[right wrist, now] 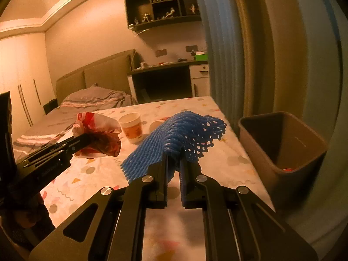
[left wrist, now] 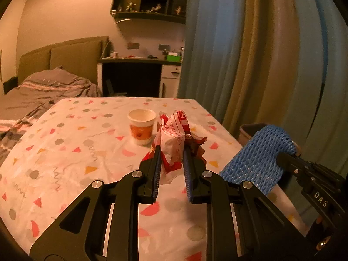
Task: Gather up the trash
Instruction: 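Lift the paper bag and blue net and carry both over the bin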
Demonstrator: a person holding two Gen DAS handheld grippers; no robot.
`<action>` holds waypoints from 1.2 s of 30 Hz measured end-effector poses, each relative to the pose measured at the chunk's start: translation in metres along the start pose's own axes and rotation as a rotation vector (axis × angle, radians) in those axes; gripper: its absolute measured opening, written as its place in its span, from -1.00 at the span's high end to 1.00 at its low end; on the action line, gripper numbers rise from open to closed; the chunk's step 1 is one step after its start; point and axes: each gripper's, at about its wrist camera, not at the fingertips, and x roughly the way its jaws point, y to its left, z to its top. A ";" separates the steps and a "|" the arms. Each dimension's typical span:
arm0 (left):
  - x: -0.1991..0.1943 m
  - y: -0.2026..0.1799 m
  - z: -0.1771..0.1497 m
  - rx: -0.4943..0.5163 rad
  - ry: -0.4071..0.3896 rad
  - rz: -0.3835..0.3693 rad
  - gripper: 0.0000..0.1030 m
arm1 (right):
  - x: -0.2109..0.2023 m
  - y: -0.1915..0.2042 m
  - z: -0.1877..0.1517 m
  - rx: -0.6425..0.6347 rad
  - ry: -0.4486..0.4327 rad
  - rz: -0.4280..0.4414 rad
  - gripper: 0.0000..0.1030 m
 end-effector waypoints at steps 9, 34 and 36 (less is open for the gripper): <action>0.025 -0.044 0.006 0.068 0.017 -0.051 0.64 | -0.004 -0.035 0.000 0.036 -0.019 -0.058 0.82; 0.095 -0.178 0.027 0.223 0.014 -0.245 0.64 | -0.004 -0.155 0.017 0.116 -0.100 -0.339 0.81; 0.103 -0.186 0.028 0.226 0.019 -0.261 0.64 | 0.000 -0.164 0.019 0.113 -0.101 -0.374 0.81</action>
